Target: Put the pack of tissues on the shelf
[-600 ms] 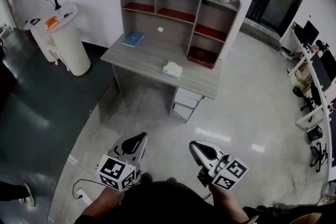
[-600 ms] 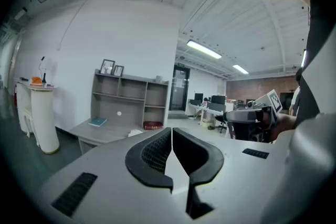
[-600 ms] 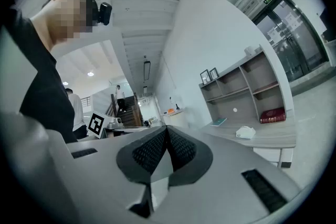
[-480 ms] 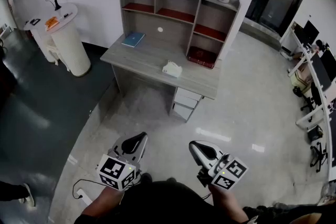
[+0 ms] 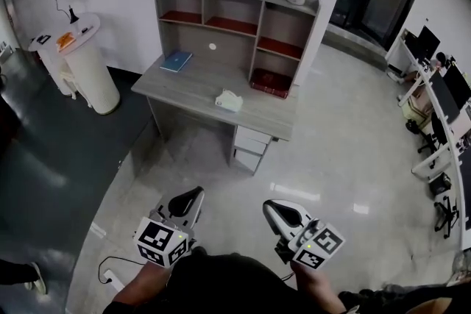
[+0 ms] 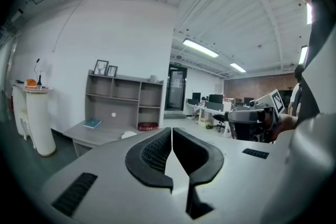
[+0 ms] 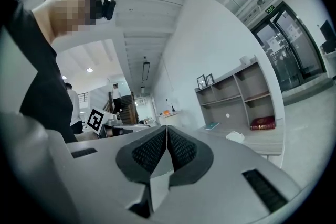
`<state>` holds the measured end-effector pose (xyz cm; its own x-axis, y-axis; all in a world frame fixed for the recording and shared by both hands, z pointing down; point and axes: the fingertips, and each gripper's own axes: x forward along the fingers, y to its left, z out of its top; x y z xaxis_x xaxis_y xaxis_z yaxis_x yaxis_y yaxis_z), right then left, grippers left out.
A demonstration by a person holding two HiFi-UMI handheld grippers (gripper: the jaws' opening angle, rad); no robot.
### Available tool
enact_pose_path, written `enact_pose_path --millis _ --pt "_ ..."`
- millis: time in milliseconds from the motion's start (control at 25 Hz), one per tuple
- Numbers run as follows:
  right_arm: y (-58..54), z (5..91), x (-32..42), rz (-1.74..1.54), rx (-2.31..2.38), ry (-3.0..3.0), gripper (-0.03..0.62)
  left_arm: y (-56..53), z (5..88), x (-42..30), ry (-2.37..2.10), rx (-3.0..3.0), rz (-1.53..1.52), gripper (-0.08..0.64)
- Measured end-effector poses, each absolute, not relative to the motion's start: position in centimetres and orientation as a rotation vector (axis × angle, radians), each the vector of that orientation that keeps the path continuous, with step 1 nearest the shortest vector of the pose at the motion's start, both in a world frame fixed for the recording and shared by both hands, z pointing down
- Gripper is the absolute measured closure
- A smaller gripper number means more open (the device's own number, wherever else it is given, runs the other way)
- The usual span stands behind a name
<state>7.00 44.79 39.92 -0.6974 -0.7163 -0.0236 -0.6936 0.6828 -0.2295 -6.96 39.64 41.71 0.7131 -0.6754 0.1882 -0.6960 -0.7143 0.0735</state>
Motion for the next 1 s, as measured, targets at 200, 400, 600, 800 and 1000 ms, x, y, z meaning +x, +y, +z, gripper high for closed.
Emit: enact_pose_path --millis 200,400,600,800,1000 --pt "45.8 40.6 9.9 -0.365 -1.148 2.733 0.572 40.5 42.1 -4.6 -1.124 2.777 0.238 0.54" --pt "45.7 41.2 11.4 -0.391 -1.153 2.716 0.572 40.4 42.6 -3.5 -1.121 2.769 0.253 0.54" --pt "43.9 41.6 11.8 -0.417 -1.154 2.705 0.572 38.8 43.3 -2.5 -1.09 2.763 0.247 0.538" --pt "40.6 42.2 11.3 -0.442 -1.14 2.71 0.571 35.3 44.2 -2.4 -1.068 2.748 0.244 0.538" --pt "34.9 42.0 10.4 -0.459 -1.139 2.717 0.571 29.6 43.7 -3.1 -1.061 2.755 0.238 0.539"
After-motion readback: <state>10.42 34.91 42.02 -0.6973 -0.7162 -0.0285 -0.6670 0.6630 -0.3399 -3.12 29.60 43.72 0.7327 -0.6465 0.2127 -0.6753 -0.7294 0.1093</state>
